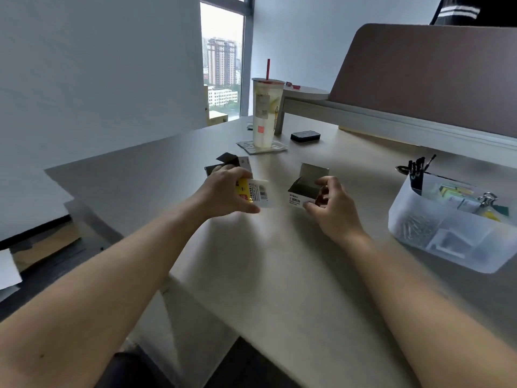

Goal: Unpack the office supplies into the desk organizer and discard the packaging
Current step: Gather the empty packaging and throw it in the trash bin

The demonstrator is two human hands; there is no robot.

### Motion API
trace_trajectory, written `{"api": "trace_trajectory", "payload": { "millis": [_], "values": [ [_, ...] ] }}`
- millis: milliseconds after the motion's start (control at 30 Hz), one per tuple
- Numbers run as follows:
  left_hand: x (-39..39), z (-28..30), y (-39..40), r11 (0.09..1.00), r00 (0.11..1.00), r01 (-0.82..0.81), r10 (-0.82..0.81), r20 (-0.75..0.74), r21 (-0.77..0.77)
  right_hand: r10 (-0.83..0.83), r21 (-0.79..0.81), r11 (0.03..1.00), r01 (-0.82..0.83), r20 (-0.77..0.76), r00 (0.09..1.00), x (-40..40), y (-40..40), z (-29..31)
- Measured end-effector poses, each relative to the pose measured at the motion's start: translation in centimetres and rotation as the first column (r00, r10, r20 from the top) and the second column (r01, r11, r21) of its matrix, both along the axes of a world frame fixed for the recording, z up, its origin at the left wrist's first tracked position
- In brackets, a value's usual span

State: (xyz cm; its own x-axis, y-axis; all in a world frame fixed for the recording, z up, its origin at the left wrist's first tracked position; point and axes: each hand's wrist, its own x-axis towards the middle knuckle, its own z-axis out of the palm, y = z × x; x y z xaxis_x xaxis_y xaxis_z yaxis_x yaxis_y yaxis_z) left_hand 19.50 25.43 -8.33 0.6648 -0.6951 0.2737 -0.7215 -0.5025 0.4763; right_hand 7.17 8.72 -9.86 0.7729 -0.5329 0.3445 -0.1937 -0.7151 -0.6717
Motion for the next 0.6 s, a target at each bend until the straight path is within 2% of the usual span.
{"api": "trace_trajectory", "payload": {
  "millis": [267, 533, 600],
  "values": [
    [-3.8, -1.0, 17.4, 0.973, 0.973, -0.231, 0.231, -0.017, -0.002, 0.241, -0.002, 0.97, -0.241, 0.001, 0.97, 0.6, 13.3, 0.1],
    [-7.9, -6.2, 32.6, 0.874, 0.867, -0.482, 0.486, -0.11, 0.066, 0.541, -0.004, 0.841, -0.541, -0.005, 0.841, -0.2, 27.5, -2.9],
    [-8.4, -8.6, 35.1, 0.851, 0.837, -0.512, 0.525, -0.157, 0.114, 0.576, 0.023, 0.817, -0.576, -0.055, 0.816, -0.2, 30.1, -4.9]
  ]
}}
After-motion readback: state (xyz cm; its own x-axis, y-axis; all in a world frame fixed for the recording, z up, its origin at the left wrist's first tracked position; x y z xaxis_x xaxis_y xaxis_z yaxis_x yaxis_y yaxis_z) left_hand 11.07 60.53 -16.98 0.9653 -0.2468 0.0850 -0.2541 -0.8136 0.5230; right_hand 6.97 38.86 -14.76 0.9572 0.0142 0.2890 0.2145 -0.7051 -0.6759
